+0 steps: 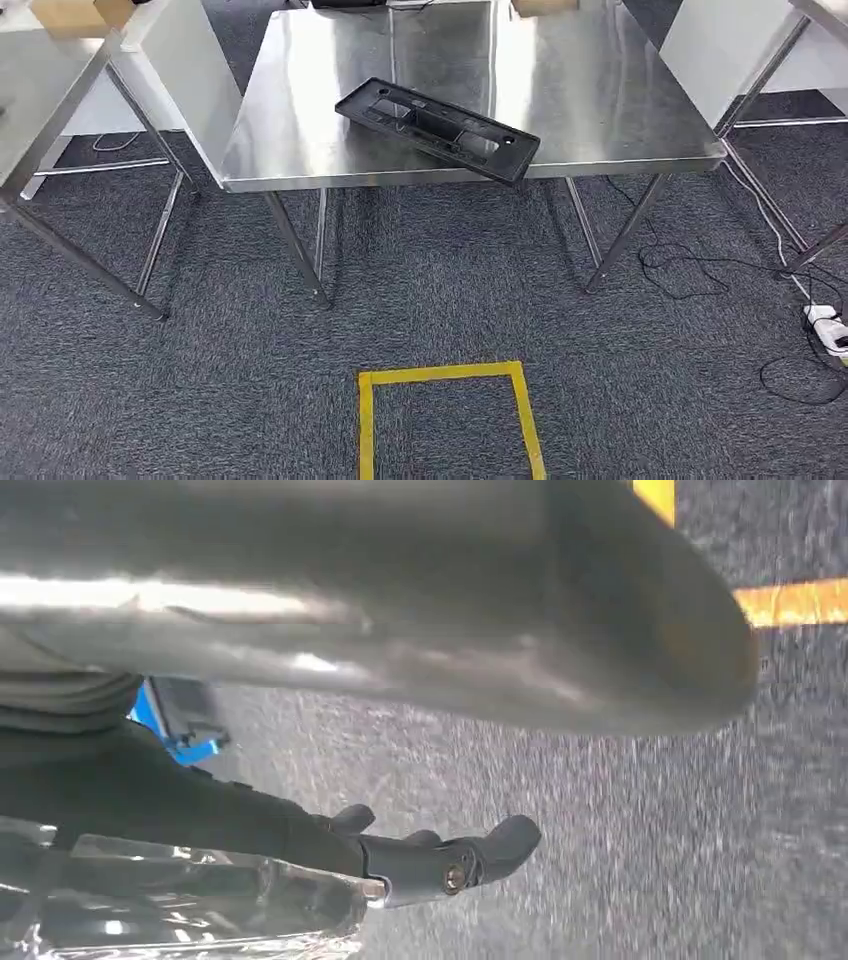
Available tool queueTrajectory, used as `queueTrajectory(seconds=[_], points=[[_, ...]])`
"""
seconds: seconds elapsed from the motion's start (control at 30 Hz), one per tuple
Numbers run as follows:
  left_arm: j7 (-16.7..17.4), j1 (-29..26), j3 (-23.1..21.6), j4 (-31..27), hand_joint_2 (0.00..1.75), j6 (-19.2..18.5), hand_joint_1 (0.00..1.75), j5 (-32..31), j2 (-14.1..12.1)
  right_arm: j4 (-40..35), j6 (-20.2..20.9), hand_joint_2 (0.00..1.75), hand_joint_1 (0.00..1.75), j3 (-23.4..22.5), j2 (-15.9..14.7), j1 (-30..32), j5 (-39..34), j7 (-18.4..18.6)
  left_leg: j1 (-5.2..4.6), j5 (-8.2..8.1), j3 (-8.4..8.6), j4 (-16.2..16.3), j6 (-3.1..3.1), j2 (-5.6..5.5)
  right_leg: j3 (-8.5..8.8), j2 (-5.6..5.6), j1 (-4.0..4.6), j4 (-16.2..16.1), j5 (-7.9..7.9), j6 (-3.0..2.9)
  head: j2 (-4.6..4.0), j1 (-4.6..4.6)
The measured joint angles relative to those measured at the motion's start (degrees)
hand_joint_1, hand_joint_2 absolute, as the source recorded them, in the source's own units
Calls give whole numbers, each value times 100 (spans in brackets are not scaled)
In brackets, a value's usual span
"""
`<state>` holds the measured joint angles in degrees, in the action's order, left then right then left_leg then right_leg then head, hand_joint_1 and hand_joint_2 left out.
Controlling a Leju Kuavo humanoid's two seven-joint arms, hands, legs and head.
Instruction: Take the parts from the cabinet and place them on the table.
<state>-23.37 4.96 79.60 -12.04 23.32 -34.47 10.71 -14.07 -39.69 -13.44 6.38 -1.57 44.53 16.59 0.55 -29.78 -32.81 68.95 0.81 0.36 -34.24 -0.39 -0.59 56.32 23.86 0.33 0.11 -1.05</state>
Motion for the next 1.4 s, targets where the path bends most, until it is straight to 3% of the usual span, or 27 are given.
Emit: queueTrajectory(seconds=[0.03,0.1,0.2,0.23,0.3,0.37,0.43,0.5,0.53,0.6,0.63,0.67,0.73,0.77,0.8,0.83,0.87,0.9,0.97,1.03,1.07,1.1,1.13,1.23,1.27,1.33,1.4], points=[[18,15,-18,0,0,-9,0,-9,7,-31,-2,0,0,-83,2,16,186,0,-7,76,406,-520,55,-17,-56,8,6,1,-62,13,0,-7],[126,51,-81,0,0,0,0,-98,24,-127,-22,0,0,-303,46,50,723,52,-49,-257,1019,-1534,117,-44,-95,2,28,10,-166,88,0,2],[440,56,-171,4,0,118,0,-265,61,-134,-37,0,0,-674,144,31,1592,70,-115,-157,891,-1500,196,-43,-102,-15,-9,-62,-359,214,0,-4],[573,55,-205,9,0,196,0,-345,92,-134,-39,0,0,-773,166,40,1841,90,-39,-25,830,-1562,243,-14,-135,-13,-2,-14,-313,228,0,0],[980,65,-309,9,0,381,0,-569,114,-142,-39,0,0,-1018,214,55,2251,90,-62,126,649,-1559,331,5,-321,17,-10,474,358,120,0,35],[1237,55,-415,22,0,442,0,-743,151,-142,-39,0,0,-1260,234,47,2435,61,-81,293,445,-1550,330,10,-489,18,-20,1360,933,106,0,35],[1388,55,-557,26,0,437,0,-963,194,-136,-39,0,0,-1469,240,31,2641,57,-85,456,214,-1518,312,26,-454,18,-33,1888,876,261,0,39],[1506,57,-713,31,0,496,0,-1139,227,-138,-39,0,0,-1588,240,31,2871,149,-80,581,-3,-1431,276,45,-7,19,-49,1524,456,428,0,42],[1546,59,-765,33,0,536,0,-1148,245,-142,-39,0,0,-1634,240,28,2959,171,-73,638,-114,-1366,250,42,385,18,-59,1023,377,435,0,44],[1574,60,-835,33,0,584,0,-1159,267,-160,-41,0,0,-1730,258,-1,3046,164,-109,714,-263,-1233,176,44,1181,30,-25,-142,753,321,0,55],[1574,63,-859,33,0,606,0,-1161,267,-164,-41,0,0,-1773,278,-5,3064,142,-112,780,-299,-1230,143,56,1155,36,-28,-290,856,248,0,35],[1576,65,-885,33,0,610,0,-1174,269,-169,-42,0,0,-1812,280,-1,3085,127,-94,841,-318,-1235,127,65,1100,40,-20,-252,832,221,0,26],[1609,39,-938,35,0,621,0,-1215,273,-175,-41,0,0,-1906,317,38,3173,127,-68,954,-360,-1243,47,47,982,16,-41,-257,722,75,0,37],[1626,17,-960,37,0,623,0,-1248,273,-197,-44,0,0,-1957,319,35,3221,127,-41,712,-430,-1162,11,16,924,-13,-47,-241,657,12,0,24],[1641,6,-981,37,0,623,0,-1255,282,-228,-44,0,0,-2010,330,39,3274,127,-29,278,-487,-921,-29,7,836,-15,-45,-236,572,-58,0,13],[1661,1,-990,39,0,625,0,-1257,286,-254,-46,0,0,-2060,341,43,3320,127,-19,-137,-556,-532,-68,6,735,-16,-37,-234,487,-64,0,-4],[1661,3,-1001,42,0,625,0,-1268,286,-267,-44,0,0,-2099,352,42,3355,122,-11,-437,-630,-82,-95,4,629,-19,-26,-225,403,-66,0,2],[1661,3,-1010,42,0,625,0,-1274,289,-280,-44,0,0,-2152,363,42,3370,120,-4,-558,-673,313,-108,4,513,-30,-16,-201,325,-60,0,4],[1674,3,-1032,42,0,636,0,-1283,291,-306,-44,0,0,-2232,367,46,3426,116,6,-247,-523,531,-101,4,311,-41,-13,-117,192,-38,0,2],[1690,2,-1053,42,0,653,0,-1283,295,-322,-44,0,0,-2300,372,48,3457,112,5,146,84,-130,-60,2,77,-40,-15,-26,82,-2,0,-9],[1690,13,-1062,42,0,658,0,-1290,293,-332,-44,0,0,-2324,382,39,3462,109,4,85,532,-714,-19,-20,16,-32,-16,14,29,21,0,-4],[1692,24,-1073,42,0,660,0,-1300,291,-350,-46,0,0,-2337,398,46,3462,109,-19,-195,887,-1291,20,-36,-24,-29,9,23,-23,69,0,-4],[1692,28,-1084,42,0,662,0,-1301,293,-359,-46,0,0,-2344,400,44,3464,107,-32,-241,962,-1478,38,-40,-28,-38,5,13,-67,100,0,11],[1694,21,-1095,44,0,669,0,-1298,315,-370,-46,0,0,-2385,417,52,3464,105,-99,-67,792,-1479,198,-25,-67,-59,-22,-88,-283,234,0,9],[1698,33,-1095,46,0,673,0,-1298,317,-372,-46,0,0,-2412,415,53,3464,105,-49,53,712,-1516,239,25,-119,-38,-30,25,-142,217,0,-4],[1707,29,-1097,46,0,675,0,-1298,319,-381,-46,0,0,-2429,420,74,3462,105,-57,216,505,-1516,309,17,-328,-2,-27,587,597,104,0,41],[1707,23,-1097,46,0,675,0,-1298,326,-383,-46,0,0,-2438,415,73,3462,105,-67,386,293,-1506,305,28,-484,8,-30,1485,1111,112,0,46]])
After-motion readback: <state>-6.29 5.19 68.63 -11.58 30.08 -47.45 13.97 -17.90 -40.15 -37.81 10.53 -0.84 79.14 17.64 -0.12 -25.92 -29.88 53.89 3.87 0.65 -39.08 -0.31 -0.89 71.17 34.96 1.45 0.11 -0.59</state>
